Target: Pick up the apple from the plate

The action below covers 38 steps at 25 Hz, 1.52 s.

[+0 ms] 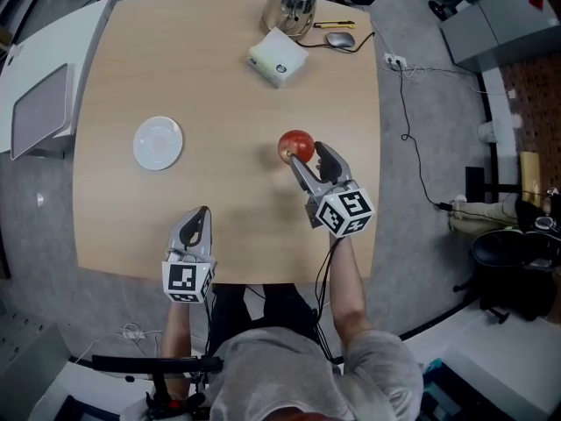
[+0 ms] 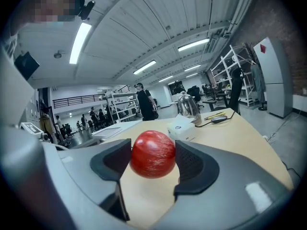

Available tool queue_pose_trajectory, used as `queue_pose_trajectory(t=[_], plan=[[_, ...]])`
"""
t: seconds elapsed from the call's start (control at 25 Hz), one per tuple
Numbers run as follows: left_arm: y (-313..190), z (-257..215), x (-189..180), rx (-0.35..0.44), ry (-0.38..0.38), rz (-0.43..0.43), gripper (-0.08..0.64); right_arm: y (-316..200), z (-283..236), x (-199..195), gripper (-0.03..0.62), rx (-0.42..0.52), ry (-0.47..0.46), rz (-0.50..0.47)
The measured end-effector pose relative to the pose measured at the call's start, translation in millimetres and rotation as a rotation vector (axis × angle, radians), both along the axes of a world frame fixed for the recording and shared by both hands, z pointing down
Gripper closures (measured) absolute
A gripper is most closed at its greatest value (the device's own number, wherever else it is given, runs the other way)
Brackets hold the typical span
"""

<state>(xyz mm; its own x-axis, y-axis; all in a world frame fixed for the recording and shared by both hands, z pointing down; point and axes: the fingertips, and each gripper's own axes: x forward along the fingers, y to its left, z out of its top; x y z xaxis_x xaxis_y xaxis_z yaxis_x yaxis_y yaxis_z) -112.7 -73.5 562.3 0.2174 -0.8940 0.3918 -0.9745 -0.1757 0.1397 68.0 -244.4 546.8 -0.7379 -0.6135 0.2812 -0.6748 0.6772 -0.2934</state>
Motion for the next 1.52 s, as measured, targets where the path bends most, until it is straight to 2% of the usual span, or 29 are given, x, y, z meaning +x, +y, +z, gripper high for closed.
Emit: queue_pose_trajectory(t=[0.76,1.08,1.52], plan=[[-23.5,10.7,60.5,-0.02,0.002,0.124,0.54,0.0,19.1,88.1,0.299,-0.028,0.011,0.139],[-33.7,22.8,85.2,-0.036,0.003,0.161,0.54,-5.8,44.4,124.7,0.299,-0.056,0.031,0.196],[-45.5,38.8,114.1,-0.065,-0.003,0.205,0.54,-3.1,74.6,153.5,0.299,-0.101,0.041,0.226]])
